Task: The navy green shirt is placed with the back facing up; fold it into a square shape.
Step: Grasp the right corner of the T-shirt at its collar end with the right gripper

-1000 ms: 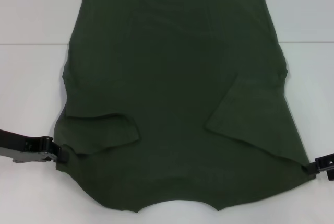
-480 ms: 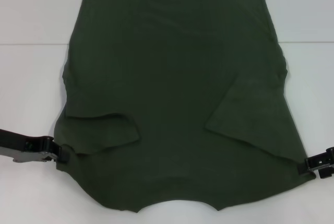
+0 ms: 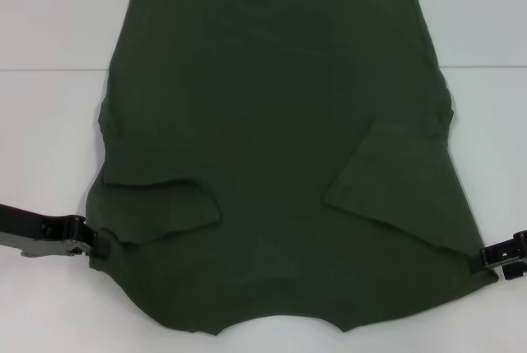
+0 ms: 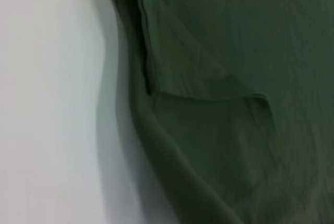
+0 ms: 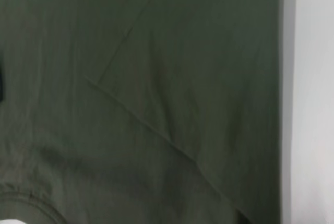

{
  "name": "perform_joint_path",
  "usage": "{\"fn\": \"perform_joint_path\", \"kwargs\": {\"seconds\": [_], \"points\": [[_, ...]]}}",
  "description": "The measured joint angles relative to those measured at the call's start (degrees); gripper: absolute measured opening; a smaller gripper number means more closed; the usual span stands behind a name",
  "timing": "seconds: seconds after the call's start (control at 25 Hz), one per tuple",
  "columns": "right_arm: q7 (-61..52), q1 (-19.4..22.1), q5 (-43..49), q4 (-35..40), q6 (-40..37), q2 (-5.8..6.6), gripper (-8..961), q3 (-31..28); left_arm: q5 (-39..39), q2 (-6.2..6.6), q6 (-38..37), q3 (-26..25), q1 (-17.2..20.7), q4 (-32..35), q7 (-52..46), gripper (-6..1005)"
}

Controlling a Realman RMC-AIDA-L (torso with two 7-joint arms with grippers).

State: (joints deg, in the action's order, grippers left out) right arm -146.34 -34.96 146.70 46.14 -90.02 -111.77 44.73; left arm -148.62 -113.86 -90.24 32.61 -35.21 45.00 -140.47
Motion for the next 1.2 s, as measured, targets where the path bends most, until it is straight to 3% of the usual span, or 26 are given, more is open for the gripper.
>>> {"fn": "perform_joint_path", "kwargs": {"seconds": [0.88, 1.2], "points": [[0.5, -2.0, 0.0, -1.5, 0.2, -0.98, 726, 1.4, 0.0, -0.13, -0.4, 0.0, 0.1, 0.0, 0.1, 26], [0.2, -1.3, 0.0, -1.5, 0.8, -0.04, 718, 1.4, 0.0, -0.13, -0.4, -0.1, 0.1, 0.0, 0.1, 26]]}}
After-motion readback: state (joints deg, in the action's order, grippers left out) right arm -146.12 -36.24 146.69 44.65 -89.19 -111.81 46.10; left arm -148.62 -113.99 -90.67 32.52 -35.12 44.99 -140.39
